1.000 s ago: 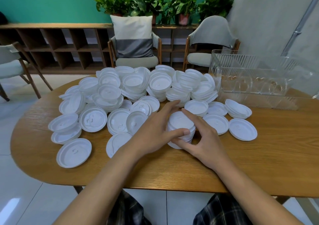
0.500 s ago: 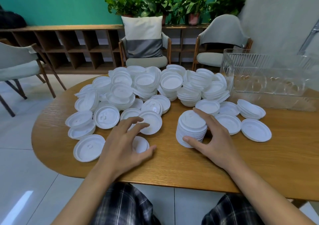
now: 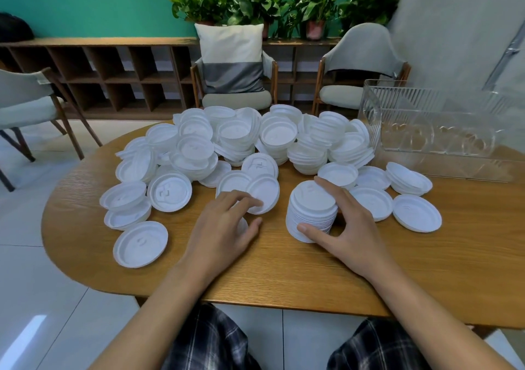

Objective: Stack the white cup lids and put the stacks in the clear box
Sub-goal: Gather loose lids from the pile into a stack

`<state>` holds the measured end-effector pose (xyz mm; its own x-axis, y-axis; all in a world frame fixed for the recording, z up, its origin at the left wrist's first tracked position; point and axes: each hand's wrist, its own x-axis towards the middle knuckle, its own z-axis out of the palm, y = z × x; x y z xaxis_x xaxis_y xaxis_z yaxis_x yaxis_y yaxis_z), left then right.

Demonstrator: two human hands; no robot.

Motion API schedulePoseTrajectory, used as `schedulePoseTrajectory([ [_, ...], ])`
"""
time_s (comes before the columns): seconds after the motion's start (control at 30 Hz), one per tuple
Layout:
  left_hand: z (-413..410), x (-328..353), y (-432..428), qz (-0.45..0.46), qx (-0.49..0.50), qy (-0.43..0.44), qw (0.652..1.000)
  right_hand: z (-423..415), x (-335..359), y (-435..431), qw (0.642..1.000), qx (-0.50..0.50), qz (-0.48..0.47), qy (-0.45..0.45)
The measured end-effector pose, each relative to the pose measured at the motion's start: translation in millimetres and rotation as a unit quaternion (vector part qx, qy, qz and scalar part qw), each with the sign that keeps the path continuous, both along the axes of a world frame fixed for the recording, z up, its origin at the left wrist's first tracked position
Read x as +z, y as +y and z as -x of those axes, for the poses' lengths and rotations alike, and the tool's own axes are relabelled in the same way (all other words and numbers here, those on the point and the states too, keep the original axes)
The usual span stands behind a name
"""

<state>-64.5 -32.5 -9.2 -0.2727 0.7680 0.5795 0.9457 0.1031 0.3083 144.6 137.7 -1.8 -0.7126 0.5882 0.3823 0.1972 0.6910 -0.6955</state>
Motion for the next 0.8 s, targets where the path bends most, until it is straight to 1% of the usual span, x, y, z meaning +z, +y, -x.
schedulePoseTrajectory([
  [0.2,1,3,26,-0.044,0.008,0.03,0.999,-1,0,0,1.0,-0.001,0.0,0.001],
  [0.33,0,13,33,-0.069,0.005,0.018,0.997,0,0,0,1.0,-0.001,-0.002,0.003],
  [0.63,-10,33,40,-0.098,-0.002,-0.121,0.988,1,1,0,1.0,0.0,-0.008,0.021],
  [0.73,-12,40,40,-0.102,0.015,-0.225,0.969,1,0,0,1.0,-0.005,-0.007,0.028],
  [0.8,-14,46,38,-0.102,0.017,-0.313,0.944,1,1,-1,0.999,-0.01,-0.004,0.034],
])
